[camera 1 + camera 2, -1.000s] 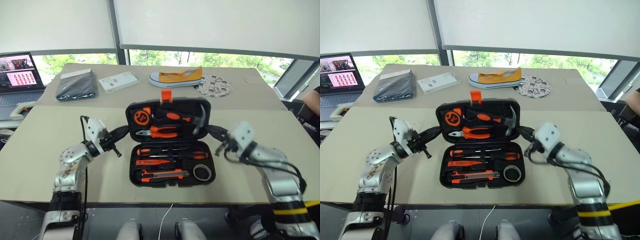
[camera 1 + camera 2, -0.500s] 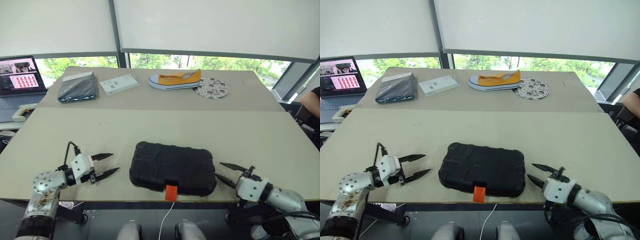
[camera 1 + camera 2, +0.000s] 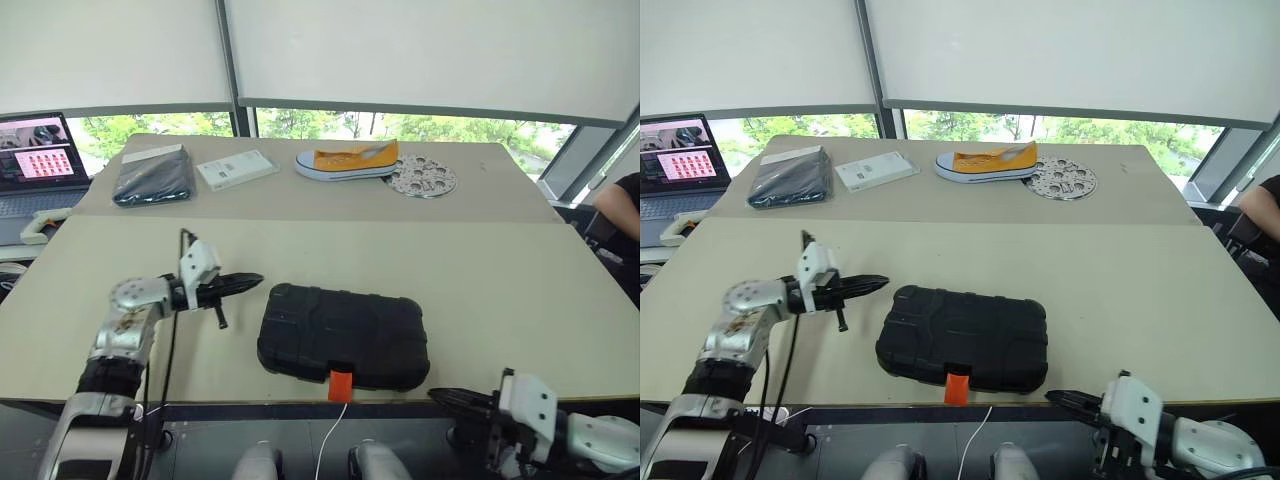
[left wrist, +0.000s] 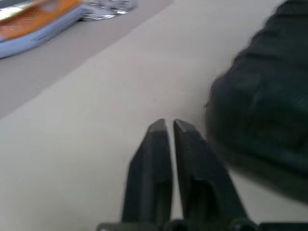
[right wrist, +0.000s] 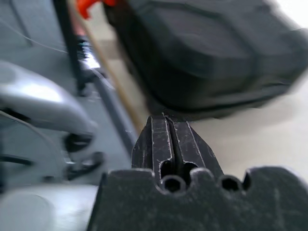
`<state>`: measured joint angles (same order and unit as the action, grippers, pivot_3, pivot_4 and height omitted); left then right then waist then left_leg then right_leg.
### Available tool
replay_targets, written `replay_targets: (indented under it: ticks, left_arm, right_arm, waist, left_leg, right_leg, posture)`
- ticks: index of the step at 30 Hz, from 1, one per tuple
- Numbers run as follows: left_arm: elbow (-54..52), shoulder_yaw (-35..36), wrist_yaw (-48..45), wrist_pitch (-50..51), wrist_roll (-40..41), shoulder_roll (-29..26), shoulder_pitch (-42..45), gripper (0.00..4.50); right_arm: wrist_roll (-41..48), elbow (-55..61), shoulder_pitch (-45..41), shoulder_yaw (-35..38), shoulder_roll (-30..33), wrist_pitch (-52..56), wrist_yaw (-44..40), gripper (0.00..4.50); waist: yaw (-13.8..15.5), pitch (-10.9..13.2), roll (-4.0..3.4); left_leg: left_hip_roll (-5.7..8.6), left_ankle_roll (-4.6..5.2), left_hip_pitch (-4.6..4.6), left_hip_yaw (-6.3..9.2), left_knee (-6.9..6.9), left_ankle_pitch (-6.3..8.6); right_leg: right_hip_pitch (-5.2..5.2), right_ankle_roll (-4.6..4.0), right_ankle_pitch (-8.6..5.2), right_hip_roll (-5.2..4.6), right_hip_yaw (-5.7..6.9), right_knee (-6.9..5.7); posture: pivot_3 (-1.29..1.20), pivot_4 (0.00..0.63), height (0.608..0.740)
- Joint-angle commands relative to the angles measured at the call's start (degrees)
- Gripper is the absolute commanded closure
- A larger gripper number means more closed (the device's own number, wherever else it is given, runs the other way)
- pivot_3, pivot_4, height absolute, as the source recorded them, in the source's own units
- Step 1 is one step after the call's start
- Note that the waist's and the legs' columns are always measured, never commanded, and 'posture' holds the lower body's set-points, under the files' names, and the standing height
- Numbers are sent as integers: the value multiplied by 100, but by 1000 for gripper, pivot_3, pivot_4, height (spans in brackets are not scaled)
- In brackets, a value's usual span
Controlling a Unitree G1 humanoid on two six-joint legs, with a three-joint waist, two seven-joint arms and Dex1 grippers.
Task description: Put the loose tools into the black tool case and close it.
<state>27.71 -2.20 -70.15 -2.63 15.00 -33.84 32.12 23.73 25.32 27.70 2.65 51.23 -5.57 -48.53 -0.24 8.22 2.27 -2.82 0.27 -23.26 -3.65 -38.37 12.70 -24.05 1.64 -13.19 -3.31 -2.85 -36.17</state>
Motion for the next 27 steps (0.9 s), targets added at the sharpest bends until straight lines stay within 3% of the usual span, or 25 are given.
replay_targets:
  ticks: [1,8,13,19,27]
  left_arm:
    - [779,-263,52,-387,-497,128,627,4423]
    - [1542,-531,-299,-445,-820,258,1005,4423]
    - [1500,-452,-450,-390,-784,124,856,4423]
    - [519,-211,-630,272,-356,-59,228,4423]
    - [-1002,414,-24,2058,307,-283,-506,4423]
  right_arm:
    - [-214,142,-506,-351,-154,436,-14,4500]
    - [-698,-128,-1683,-1055,-330,994,-263,4500]
    - [-1044,-694,-2443,-1112,-867,803,3,4500]
    - [-1444,-1581,-3262,-990,-1318,607,275,4500]
    - [-1800,-3097,-3921,-898,-1521,-114,308,4500]
  waist:
    - [-2,3,4]
    - [-57,9,14]
    - [-63,17,26]
    - [-71,19,25]
    - [-28,20,24]
  left_leg:
    - [0,0,-3,3,-1,0]
    - [4,1,-19,5,0,0]
    - [-2,1,-20,7,-3,0]
    - [-1,1,-22,3,-5,0]
    - [6,1,-27,3,-5,0]
  right_leg:
    - [-2,0,0,5,0,0]
    - [-12,27,14,8,-7,3]
    - [-15,25,18,15,-8,0]
    - [-18,24,22,11,-13,-4]
    - [-19,-1,37,4,-12,-3]
  posture:
    - [0,150,740]
    - [0,150,740]
    - [0,150,740]
    - [0,150,740]
    - [0,150,740]
